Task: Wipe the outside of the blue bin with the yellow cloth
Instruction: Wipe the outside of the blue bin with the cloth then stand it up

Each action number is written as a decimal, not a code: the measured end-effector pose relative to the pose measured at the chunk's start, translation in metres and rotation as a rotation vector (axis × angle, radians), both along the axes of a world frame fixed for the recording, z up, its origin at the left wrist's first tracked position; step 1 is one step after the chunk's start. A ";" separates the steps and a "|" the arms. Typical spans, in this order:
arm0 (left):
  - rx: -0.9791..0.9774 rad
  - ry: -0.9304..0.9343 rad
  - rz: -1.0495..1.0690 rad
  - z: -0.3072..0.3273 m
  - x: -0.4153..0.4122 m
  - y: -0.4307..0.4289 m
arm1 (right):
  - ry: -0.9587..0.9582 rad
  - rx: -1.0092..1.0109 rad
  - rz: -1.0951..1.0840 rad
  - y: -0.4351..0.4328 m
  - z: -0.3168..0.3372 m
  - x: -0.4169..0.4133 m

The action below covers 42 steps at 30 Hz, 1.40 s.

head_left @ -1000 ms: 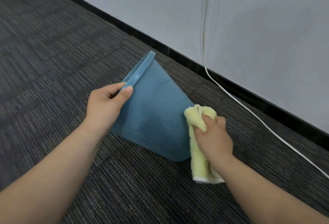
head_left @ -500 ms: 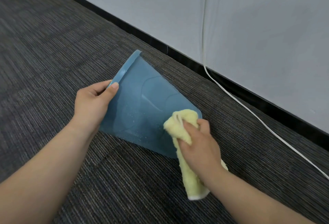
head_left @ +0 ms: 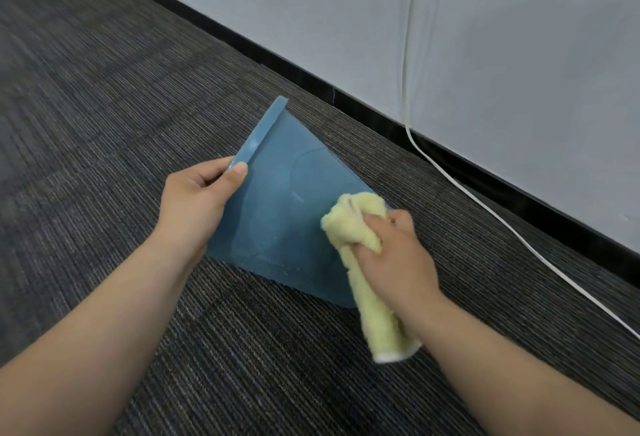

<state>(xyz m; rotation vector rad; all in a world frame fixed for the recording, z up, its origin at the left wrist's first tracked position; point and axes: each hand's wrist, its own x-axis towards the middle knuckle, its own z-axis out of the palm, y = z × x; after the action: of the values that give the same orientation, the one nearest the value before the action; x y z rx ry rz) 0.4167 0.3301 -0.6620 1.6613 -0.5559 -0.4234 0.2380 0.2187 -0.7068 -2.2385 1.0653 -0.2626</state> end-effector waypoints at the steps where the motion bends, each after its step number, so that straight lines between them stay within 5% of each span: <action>1: -0.003 0.007 -0.013 0.001 -0.002 0.000 | 0.020 0.049 -0.065 -0.011 0.002 -0.002; 4: 0.000 0.000 -0.063 0.004 -0.007 -0.001 | 0.061 0.101 -0.191 -0.025 0.006 -0.005; 9: 0.007 -0.024 -0.065 0.007 -0.011 -0.007 | -0.105 -0.053 -0.006 0.001 0.014 0.012; 15: 0.001 -0.050 -0.127 0.005 -0.012 -0.003 | 0.080 0.119 -0.193 -0.030 0.005 -0.016; 22: 0.007 -0.059 -0.146 0.005 -0.014 -0.005 | -0.183 -0.123 0.092 0.007 0.032 0.022; 27: 0.016 -0.066 -0.164 0.005 -0.015 -0.002 | -0.033 0.080 -0.142 -0.024 0.029 0.010; 32: 0.037 -0.041 -0.169 0.007 -0.014 0.002 | -0.225 -0.056 0.020 0.001 0.041 0.029; 42: 0.273 -0.095 -0.143 0.026 -0.003 0.003 | -0.073 -0.206 0.250 0.042 0.014 -0.006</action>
<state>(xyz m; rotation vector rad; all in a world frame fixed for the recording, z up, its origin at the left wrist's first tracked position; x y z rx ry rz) 0.4142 0.3332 -0.6358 1.9166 -0.7160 -0.5454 0.2324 0.2610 -0.6926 -2.4961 0.7388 -0.3568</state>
